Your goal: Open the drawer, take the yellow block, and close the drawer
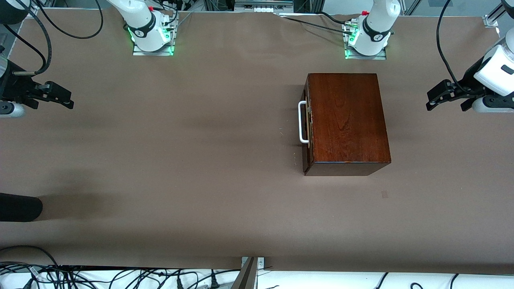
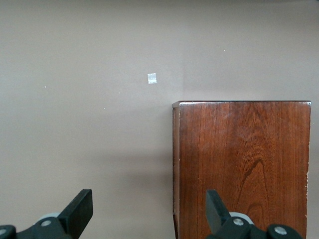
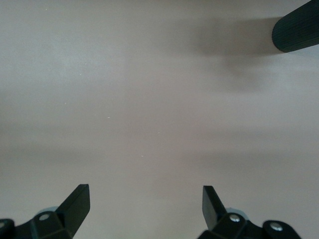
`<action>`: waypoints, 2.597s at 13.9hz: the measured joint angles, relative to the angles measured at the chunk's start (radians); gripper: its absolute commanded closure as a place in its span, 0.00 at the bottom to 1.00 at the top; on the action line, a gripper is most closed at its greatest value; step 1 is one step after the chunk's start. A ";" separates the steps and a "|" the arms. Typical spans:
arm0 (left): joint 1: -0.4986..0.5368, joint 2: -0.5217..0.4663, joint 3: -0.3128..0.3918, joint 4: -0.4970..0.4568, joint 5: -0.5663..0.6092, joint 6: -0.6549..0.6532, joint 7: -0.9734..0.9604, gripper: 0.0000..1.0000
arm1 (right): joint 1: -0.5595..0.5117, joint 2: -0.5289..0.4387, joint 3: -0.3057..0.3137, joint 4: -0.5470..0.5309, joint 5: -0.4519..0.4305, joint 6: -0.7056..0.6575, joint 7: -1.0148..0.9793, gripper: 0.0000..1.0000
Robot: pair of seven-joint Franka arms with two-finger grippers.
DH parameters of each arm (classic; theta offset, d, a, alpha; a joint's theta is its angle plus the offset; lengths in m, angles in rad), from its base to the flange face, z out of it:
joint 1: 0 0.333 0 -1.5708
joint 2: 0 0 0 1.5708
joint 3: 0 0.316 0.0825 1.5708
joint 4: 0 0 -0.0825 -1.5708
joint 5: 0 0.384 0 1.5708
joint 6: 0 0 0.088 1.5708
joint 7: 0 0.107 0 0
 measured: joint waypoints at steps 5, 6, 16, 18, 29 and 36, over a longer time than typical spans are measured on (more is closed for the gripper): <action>0.000 0.007 -0.001 0.002 0.000 -0.001 0.000 0.00 | 0.000 0.000 0.001 0.000 0.000 0.001 0.000 0.00; 0.000 0.008 -0.001 0.002 0.000 -0.001 0.000 0.00 | 0.000 0.000 0.001 0.000 0.000 0.001 0.000 0.00; -0.002 0.013 -0.011 0.002 0.000 -0.023 0.000 0.00 | 0.000 0.000 0.003 0.000 0.000 0.001 0.000 0.00; -0.004 0.014 -0.015 0.002 0.000 -0.024 0.000 0.00 | 0.000 0.000 0.003 0.000 0.000 0.001 0.000 0.00; -0.004 0.031 -0.024 0.008 0.000 -0.027 0.000 0.00 | 0.000 0.000 0.005 0.000 0.000 0.001 0.000 0.00; -0.007 0.034 -0.109 0.015 0.000 -0.030 -0.069 0.00 | 0.000 0.000 0.005 0.000 0.000 0.001 0.000 0.00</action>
